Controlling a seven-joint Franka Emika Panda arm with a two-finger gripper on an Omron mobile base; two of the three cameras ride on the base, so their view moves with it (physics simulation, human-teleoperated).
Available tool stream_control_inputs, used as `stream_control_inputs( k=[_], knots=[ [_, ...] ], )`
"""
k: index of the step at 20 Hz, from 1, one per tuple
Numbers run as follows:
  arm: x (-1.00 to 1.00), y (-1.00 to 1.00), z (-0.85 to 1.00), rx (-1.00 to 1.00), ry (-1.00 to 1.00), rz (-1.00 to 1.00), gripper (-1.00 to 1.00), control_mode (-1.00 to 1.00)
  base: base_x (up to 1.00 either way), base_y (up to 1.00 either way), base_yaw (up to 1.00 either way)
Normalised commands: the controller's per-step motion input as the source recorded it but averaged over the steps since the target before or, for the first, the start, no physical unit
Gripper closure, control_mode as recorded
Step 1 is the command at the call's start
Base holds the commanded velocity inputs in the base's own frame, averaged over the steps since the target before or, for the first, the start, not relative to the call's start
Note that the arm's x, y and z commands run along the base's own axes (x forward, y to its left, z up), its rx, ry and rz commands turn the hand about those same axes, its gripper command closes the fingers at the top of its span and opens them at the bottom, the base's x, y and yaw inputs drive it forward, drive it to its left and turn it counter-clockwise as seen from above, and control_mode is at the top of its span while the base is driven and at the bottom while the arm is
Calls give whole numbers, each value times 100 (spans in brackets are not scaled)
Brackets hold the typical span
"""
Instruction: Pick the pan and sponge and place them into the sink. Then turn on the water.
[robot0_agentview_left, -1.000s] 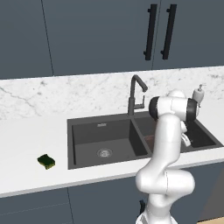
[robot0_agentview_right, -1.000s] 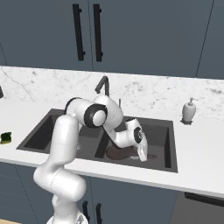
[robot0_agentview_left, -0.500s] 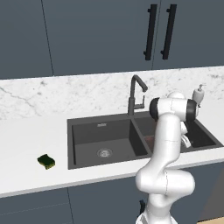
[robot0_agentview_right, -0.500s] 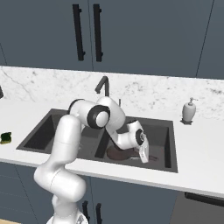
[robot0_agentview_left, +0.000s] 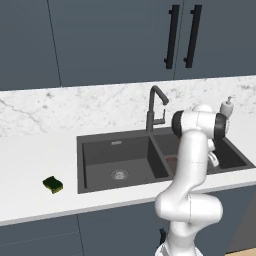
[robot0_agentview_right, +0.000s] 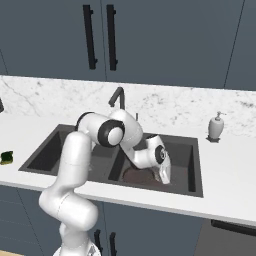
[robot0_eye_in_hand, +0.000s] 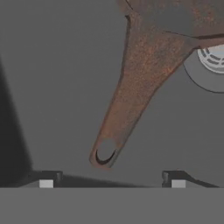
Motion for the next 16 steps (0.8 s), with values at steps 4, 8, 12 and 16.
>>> stream_control_inputs(
  k=[4,8,12,16],
  knots=[
    [-23,-3,54,4,-9,0,-100,-100,0,0,0],
    [-47,0,81,10,-15,1,-100,-100,0,0,0],
    [-56,0,89,5,-24,2,-100,-100,0,0,0],
    [-77,6,87,0,-30,4,-100,-100,0,0,0]
  ],
)
